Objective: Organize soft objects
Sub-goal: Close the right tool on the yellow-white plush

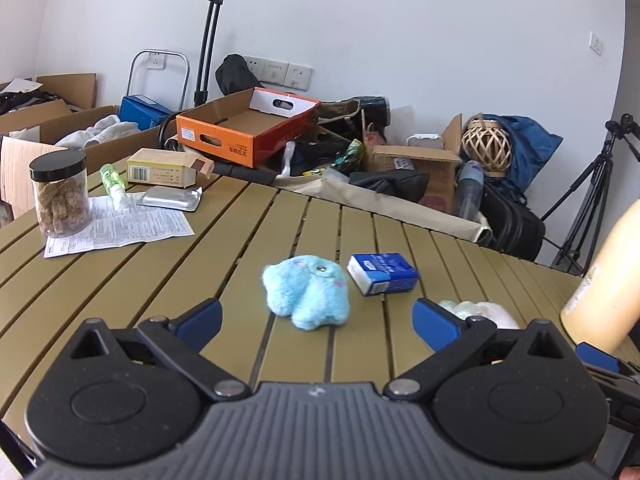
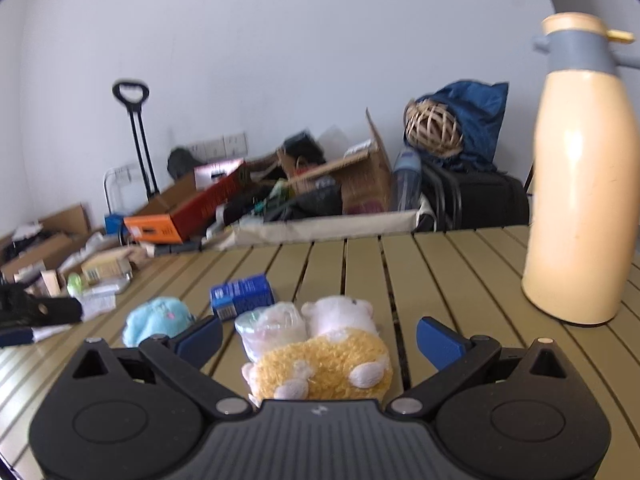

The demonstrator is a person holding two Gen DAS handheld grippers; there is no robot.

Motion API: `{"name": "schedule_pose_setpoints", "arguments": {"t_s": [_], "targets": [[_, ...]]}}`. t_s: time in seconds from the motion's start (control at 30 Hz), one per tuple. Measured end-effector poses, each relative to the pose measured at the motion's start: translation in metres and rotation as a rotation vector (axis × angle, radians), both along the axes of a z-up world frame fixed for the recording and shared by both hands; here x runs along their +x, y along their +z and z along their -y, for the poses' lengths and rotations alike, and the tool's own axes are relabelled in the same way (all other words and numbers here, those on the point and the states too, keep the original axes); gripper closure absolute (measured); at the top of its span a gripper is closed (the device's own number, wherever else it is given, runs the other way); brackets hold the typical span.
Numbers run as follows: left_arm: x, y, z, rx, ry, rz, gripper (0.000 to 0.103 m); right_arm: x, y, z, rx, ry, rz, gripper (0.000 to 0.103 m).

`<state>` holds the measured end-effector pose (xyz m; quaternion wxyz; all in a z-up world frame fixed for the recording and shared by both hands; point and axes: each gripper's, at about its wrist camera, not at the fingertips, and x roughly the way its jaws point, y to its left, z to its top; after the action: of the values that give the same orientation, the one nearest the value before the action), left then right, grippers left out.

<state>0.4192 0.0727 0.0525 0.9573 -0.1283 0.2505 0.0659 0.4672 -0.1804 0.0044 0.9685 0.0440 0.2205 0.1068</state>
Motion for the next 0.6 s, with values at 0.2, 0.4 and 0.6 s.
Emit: {"name": "schedule_pose_setpoints", "arguments": {"t_s": [0.2, 0.4, 0.6], "targets": [[0.009, -0.008, -0.007, 0.002, 0.012, -0.028, 0.000, 0.022, -0.013, -0.012, -0.072, 0.031, -0.070, 0.000], [0.016, -0.017, -0.011, 0.006, 0.024, -0.063, 0.000, 0.039, -0.023, -0.017, -0.117, 0.039, -0.139, 0.000], [0.018, -0.021, -0.012, 0.005, 0.024, -0.077, 0.000, 0.051, -0.032, -0.021, -0.096, 0.051, -0.191, 0.000]]}}
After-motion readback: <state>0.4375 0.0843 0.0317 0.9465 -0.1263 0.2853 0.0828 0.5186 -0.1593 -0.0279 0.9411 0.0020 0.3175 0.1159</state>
